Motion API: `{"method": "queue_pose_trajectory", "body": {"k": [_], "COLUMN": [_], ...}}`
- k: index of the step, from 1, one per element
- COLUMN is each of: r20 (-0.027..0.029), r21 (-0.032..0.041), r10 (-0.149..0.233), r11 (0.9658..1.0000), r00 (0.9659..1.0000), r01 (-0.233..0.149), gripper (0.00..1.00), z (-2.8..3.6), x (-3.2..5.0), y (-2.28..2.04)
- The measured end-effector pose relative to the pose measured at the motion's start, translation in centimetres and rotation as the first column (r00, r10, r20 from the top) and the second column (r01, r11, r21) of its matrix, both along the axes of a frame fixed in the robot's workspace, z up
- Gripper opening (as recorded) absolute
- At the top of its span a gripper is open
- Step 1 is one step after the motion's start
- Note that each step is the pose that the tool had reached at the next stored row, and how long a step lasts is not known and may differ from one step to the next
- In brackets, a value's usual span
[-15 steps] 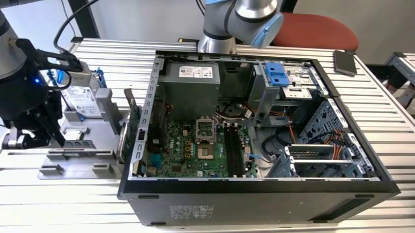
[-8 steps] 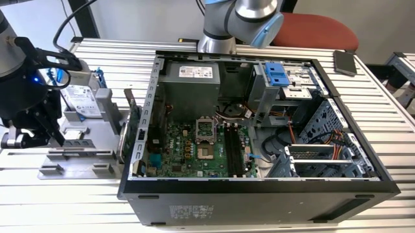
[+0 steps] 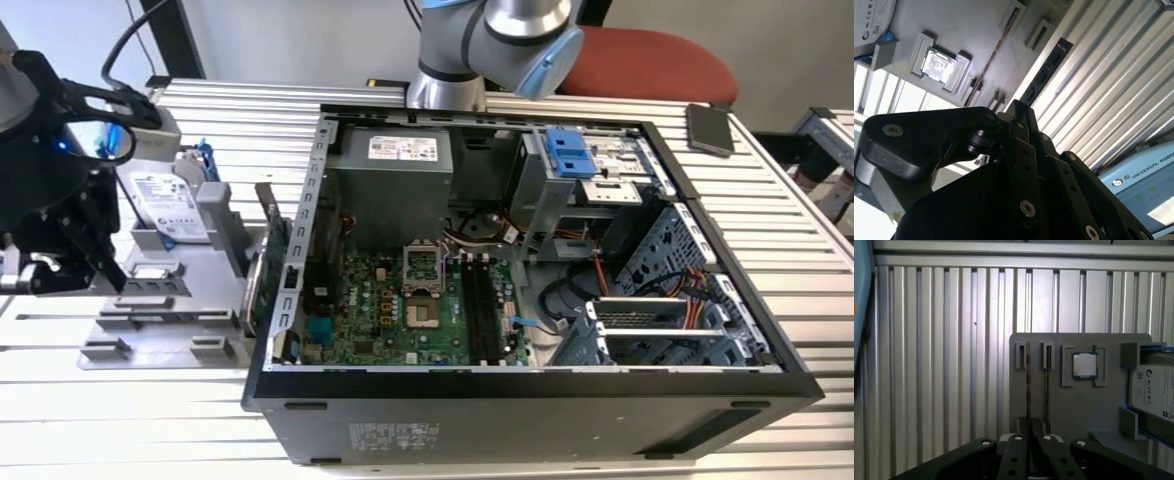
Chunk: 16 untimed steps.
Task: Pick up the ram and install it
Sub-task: 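Pick up the ram and move it above insertion slot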
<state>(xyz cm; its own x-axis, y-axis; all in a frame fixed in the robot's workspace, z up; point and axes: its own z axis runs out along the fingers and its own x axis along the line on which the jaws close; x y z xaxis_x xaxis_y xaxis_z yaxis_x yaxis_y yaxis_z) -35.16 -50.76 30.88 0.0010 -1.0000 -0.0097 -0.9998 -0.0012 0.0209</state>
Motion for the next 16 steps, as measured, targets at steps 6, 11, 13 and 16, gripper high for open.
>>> {"method": "queue_pose_trajectory", "body": {"k": [6, 11, 13, 16], "r20": [0.0000, 0.0000, -0.0001, 0.0001], "r21": [0.0000, 0.0000, -0.0001, 0.0001], "r10": [0.000, 0.000, 0.000, 0.000], "r11": [1.0000, 1.0000, 1.0000, 1.0000], "r00": [1.0000, 1.0000, 1.0000, 1.0000], "r01": [0.000, 0.000, 0.000, 0.000], "gripper": [0.00, 0.00, 0.00, 0.00], "z": [1.07, 1.96, 2.31, 2.86], "x": [0.00, 0.00, 0.00, 0.01], "y": [0.00, 0.00, 0.00, 0.00]}}
